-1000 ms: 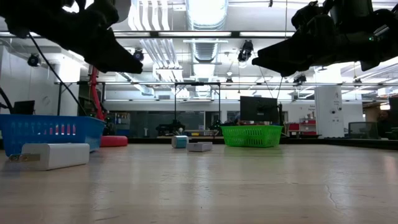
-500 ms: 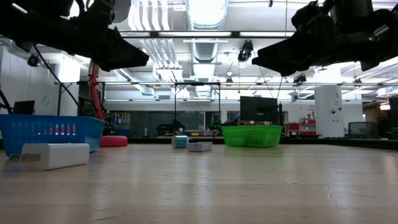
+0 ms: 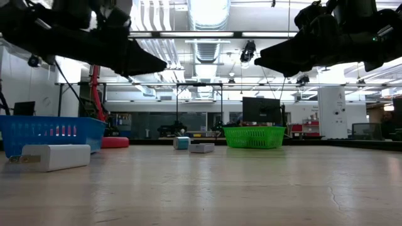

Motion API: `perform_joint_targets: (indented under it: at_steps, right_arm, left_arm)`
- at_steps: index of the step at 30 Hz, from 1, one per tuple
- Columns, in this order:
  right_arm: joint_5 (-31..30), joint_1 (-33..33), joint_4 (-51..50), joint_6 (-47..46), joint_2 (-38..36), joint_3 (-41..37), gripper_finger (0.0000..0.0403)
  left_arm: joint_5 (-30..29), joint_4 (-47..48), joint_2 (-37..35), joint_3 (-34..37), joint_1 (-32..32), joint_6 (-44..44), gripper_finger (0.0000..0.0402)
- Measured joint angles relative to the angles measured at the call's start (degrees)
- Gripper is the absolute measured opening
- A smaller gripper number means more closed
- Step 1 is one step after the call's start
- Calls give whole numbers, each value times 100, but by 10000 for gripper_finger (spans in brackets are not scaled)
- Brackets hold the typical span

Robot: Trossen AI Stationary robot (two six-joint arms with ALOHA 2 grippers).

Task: Pick & Place Office items
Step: Put the light blue charger adapter into the blue basket

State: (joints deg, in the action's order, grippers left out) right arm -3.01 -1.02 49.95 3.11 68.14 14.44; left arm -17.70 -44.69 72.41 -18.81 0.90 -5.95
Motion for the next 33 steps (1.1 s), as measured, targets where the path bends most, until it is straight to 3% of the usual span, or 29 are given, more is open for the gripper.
perform_joint_targets:
  at_steps: [14,33]
  right_arm:
    - [1,0,-4,-12,0,0,263]
    - [2,0,-9,-54,0,-14,263]
  left_arm:
    - [1017,-375,1237,-463,-963,40,222]
    - [1432,-127,1798,-759,-1496,212,222]
